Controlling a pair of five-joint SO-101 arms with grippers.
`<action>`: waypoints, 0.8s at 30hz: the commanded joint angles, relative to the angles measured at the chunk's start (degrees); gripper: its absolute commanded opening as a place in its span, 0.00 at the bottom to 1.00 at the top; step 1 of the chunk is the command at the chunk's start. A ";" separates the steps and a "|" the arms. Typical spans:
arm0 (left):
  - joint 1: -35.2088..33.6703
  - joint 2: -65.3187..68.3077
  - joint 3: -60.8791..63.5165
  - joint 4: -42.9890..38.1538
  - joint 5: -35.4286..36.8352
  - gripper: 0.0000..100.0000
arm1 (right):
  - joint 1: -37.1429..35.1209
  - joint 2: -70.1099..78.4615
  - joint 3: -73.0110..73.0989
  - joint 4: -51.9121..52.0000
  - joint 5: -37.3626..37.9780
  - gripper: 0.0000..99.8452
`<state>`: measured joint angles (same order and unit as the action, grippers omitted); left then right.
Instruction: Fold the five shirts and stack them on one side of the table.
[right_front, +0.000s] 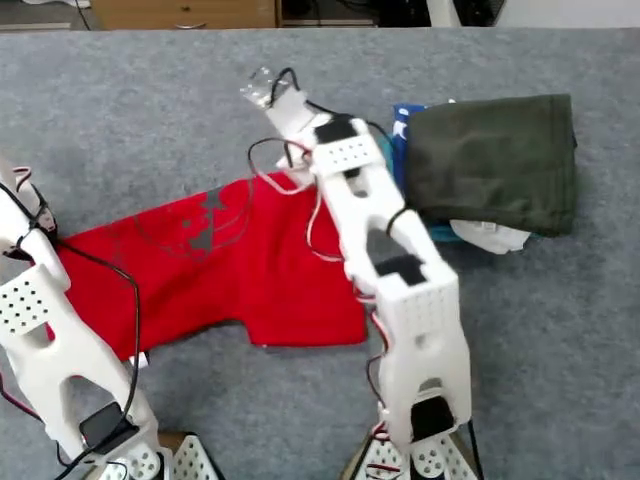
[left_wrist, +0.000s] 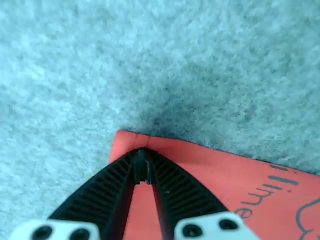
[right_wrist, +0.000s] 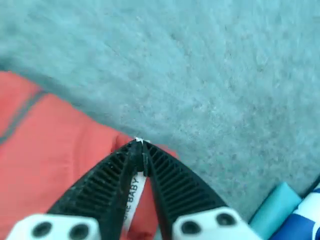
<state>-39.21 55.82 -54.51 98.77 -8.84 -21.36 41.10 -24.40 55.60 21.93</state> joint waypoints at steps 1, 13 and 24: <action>-0.97 -0.75 -3.60 0.35 -0.44 0.02 | 0.92 1.45 -12.18 8.35 0.00 0.00; -1.76 -13.67 -8.97 2.11 -0.88 0.02 | -1.98 1.45 -48.48 47.30 4.57 0.00; -2.99 -43.91 19.96 1.93 -4.04 0.02 | -8.66 -27.47 -14.73 46.59 12.48 0.00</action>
<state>-41.67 21.36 -41.23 100.09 -12.09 -26.46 25.71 -53.76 101.49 31.16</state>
